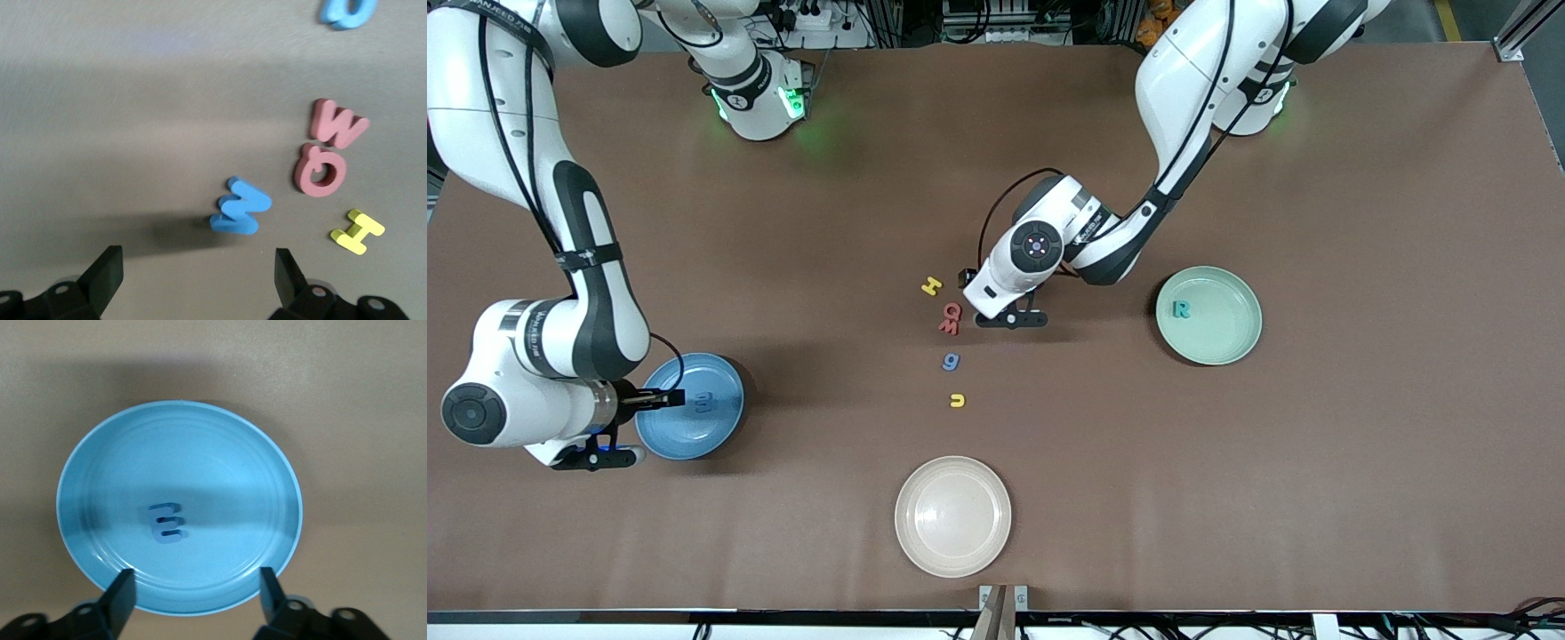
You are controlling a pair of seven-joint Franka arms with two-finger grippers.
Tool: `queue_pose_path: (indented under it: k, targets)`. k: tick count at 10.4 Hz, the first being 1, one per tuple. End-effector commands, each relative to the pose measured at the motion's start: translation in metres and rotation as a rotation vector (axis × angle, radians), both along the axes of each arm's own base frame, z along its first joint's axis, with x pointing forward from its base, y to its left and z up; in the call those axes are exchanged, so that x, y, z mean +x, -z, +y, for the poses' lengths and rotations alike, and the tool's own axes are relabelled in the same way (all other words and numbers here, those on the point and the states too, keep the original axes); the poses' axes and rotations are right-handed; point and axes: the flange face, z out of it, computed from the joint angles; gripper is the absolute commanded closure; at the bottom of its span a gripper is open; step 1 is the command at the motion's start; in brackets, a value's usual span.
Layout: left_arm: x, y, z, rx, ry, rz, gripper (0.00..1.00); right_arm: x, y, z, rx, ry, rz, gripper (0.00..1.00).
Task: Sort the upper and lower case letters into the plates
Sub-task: 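Place the blue E on the blue plate while the left gripper nears W, then lower the left gripper and grasp the blue W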
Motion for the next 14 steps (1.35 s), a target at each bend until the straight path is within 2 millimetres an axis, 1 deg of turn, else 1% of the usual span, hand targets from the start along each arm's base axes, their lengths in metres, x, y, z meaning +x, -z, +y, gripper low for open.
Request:
queue_pose_path:
  k: [1,2,3,4,5,6,7,8,9,10,11,12,13,14]
  targets:
    - [-0.002,-0.006,-0.021,-0.023,0.269,-0.104,0.0,0.005,-0.025,-0.002,0.024,0.0,-0.031,0.0]
    - [-0.012,-0.004,-0.032,-0.027,0.361,-0.125,0.0,0.005,-0.026,-0.006,0.039,0.023,-0.037,0.0]
    - [-0.01,0.003,-0.035,-0.013,0.45,-0.168,0.0,0.005,-0.026,-0.005,0.051,0.032,-0.038,0.0]
    - [-0.011,0.013,-0.037,-0.005,0.511,-0.186,0.0,0.004,-0.031,-0.008,0.052,0.037,-0.043,0.0]
    - [-0.021,0.02,-0.046,0.006,0.557,-0.206,0.0,0.004,-0.032,-0.009,0.052,0.038,-0.043,0.0]
    - [-0.024,0.022,-0.049,0.025,0.561,-0.216,0.0,0.003,-0.032,-0.015,0.051,0.043,-0.043,0.0]
    - [-0.022,0.026,-0.045,0.049,0.546,-0.223,0.0,0.002,-0.031,-0.02,0.053,0.043,-0.04,0.0]
    - [-0.03,0.031,-0.05,0.07,0.513,-0.222,0.0,0.001,-0.032,-0.024,0.053,0.047,-0.042,0.0]
    - [-0.035,0.032,-0.054,0.082,0.473,-0.222,0.0,0.002,-0.032,-0.023,0.053,0.046,-0.042,0.0]
    - [-0.036,0.033,-0.054,0.084,0.467,-0.22,0.0,0.002,-0.032,-0.023,0.052,0.045,-0.042,0.0]
    - [-0.034,0.034,-0.053,0.088,0.464,-0.22,0.08,0.001,-0.032,-0.015,0.041,0.033,-0.027,0.0]
    - [-0.033,0.038,-0.051,0.091,0.463,-0.216,0.18,-0.001,-0.031,-0.012,0.041,0.032,-0.007,0.0]
    - [-0.033,0.037,-0.051,0.09,0.461,-0.217,0.27,-0.005,-0.037,-0.01,0.046,0.037,0.02,0.0]
    - [-0.03,0.036,-0.051,0.088,0.456,-0.22,0.34,-0.007,-0.04,-0.007,0.05,0.036,0.033,0.0]
